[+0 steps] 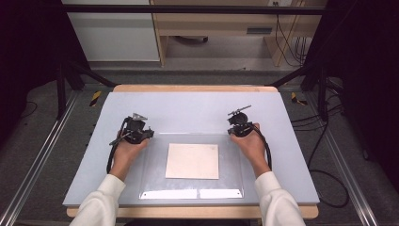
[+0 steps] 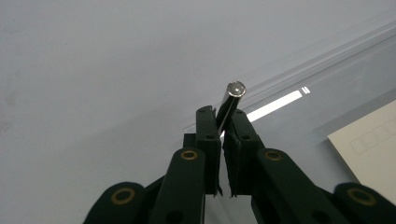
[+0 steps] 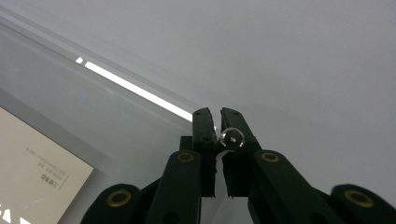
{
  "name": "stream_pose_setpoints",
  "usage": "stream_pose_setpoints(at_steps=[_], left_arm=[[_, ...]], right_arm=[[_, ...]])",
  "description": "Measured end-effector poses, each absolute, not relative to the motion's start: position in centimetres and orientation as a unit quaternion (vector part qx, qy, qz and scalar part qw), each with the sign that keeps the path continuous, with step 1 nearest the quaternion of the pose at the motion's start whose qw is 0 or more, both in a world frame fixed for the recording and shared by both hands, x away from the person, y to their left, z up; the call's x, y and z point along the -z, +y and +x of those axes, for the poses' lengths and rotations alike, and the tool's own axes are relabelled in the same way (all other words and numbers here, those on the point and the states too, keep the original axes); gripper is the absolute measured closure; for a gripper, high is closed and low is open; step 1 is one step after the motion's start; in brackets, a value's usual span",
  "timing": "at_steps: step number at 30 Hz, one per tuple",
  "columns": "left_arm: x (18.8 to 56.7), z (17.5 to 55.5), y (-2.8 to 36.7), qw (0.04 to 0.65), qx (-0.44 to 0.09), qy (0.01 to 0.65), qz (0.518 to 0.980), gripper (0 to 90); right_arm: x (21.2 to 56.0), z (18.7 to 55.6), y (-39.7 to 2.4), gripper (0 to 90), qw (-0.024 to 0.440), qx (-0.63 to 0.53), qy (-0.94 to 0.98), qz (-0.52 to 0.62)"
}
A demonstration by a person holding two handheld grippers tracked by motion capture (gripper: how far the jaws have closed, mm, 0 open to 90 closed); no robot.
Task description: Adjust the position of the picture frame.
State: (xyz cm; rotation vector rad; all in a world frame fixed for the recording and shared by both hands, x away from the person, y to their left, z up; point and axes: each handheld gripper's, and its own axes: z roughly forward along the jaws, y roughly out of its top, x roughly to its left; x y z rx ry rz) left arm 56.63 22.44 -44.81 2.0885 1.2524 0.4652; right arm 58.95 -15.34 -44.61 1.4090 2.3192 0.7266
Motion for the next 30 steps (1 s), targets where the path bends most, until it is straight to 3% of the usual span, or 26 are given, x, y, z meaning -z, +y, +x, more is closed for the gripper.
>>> stream_pose_setpoints(at_steps=[30], left_arm=[[45.7,56.9,22.0,0.329,-0.191,0.472,0.795,84.8]], right_arm=[[45.6,59.0,-15.9,84.5,0.165,-0.274,0.803,0.502]])
